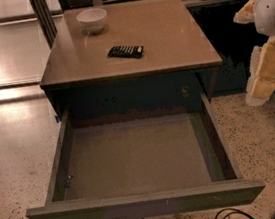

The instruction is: Place rxbar chocolate into top drawer

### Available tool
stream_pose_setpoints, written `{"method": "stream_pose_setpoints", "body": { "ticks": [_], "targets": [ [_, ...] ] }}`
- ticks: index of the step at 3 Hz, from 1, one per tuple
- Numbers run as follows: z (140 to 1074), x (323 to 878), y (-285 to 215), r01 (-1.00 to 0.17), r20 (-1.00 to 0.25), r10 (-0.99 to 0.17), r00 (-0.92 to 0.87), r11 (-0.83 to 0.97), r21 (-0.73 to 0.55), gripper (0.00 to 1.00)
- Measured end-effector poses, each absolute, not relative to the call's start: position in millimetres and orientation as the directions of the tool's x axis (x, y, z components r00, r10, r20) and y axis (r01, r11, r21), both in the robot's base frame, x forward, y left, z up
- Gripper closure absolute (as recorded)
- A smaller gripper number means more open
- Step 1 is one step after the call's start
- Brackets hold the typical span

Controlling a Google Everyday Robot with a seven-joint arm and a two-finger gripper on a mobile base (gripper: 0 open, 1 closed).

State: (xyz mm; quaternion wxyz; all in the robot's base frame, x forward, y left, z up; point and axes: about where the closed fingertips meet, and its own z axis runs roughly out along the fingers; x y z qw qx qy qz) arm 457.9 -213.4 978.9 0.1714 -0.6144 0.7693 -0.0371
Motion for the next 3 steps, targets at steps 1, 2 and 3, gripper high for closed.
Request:
{"method": "stream_pose_setpoints", "body": {
  "ticks": [1,2,3],
  "targets": [
    [974,495,-213,-0.94,-0.228,-0.963,-0.144,0.205,-0.273,0.0],
    [965,538,-212,-0.947,-0.243,-0.964,-0.112,0.178,-0.267,0.0],
    [958,588,-201,-0.953,-0.274,-0.96,-0.063,0.139,-0.268,0.0]
  ]
}}
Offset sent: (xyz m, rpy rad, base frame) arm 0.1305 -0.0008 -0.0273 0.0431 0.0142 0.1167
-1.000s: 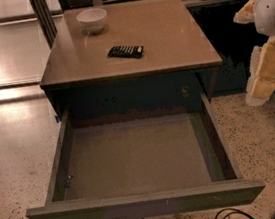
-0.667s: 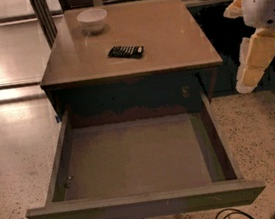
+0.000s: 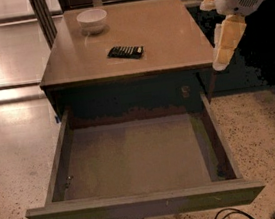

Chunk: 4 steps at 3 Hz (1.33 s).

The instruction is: Place rxbar chocolate into top drawer

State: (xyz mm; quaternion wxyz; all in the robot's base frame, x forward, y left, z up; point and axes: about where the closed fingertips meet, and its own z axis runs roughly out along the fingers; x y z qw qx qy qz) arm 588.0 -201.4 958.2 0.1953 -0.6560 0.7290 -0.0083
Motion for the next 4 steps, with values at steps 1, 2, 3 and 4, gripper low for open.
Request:
{"method": "stream_pose_setpoints", "body": {
  "ticks": [1,2,3,4],
  "targets": [
    [958,588,-201,-0.953,-0.274,-0.96,-0.063,0.139,-0.268,0.0],
    [958,596,-195,-0.952,-0.287,-0.957,-0.039,0.123,-0.28,0.0],
    [955,618,-177,-0.955,-0.299,-0.954,0.028,0.063,-0.29,0.0],
    [951,649,-156,-0.952,-0.295,-0.95,0.106,-0.012,-0.304,0.0]
  ]
}}
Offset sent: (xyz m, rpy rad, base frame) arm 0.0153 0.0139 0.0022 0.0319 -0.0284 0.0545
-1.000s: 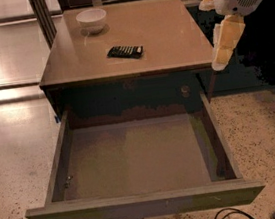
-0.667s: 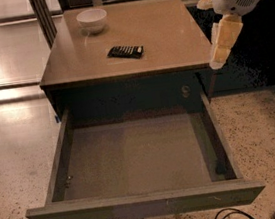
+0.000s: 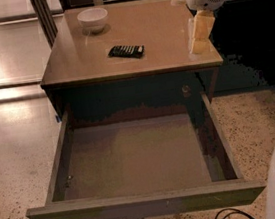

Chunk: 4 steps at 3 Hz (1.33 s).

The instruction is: Place rxbar chocolate into top drawer

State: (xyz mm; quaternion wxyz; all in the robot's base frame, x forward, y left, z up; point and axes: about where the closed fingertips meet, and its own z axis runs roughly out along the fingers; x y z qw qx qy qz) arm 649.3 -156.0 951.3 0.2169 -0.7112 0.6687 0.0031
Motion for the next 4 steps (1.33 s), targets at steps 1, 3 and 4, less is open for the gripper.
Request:
{"method": "stream_pose_setpoints", "body": {
  "ticks": [1,3,4],
  "targets": [
    [942,689,-130,-0.947,-0.285,-0.944,0.167,-0.073,-0.313,0.0],
    [911,749,-92,-0.951,-0.224,-0.968,0.115,-0.042,-0.306,0.0],
    [910,751,-90,-0.949,-0.227,-0.967,0.12,-0.045,-0.312,0.0]
  ]
}}
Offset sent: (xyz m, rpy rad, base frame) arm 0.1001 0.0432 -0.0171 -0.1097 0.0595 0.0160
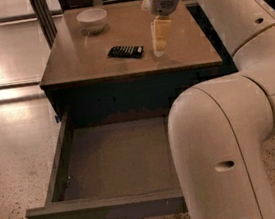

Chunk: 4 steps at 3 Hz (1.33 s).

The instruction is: Place rxbar chocolate into top drawer

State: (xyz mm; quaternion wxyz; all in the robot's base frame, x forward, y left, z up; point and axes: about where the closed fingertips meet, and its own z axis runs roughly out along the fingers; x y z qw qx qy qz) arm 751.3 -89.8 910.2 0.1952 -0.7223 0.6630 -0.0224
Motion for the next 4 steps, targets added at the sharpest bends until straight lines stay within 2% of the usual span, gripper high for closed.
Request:
{"method": "stream_pose_setpoints", "body": {
  "ticks": [2,3,4],
  "targets": [
    [889,778,-63,-0.937,-0.244,-0.954,0.175,-0.085,-0.339,0.0],
    [855,792,-37,-0.946,-0.267,-0.943,0.201,-0.115,-0.304,0.0],
    [854,796,-34,-0.944,-0.278,-0.94,0.199,-0.108,-0.311,0.0]
  ]
}}
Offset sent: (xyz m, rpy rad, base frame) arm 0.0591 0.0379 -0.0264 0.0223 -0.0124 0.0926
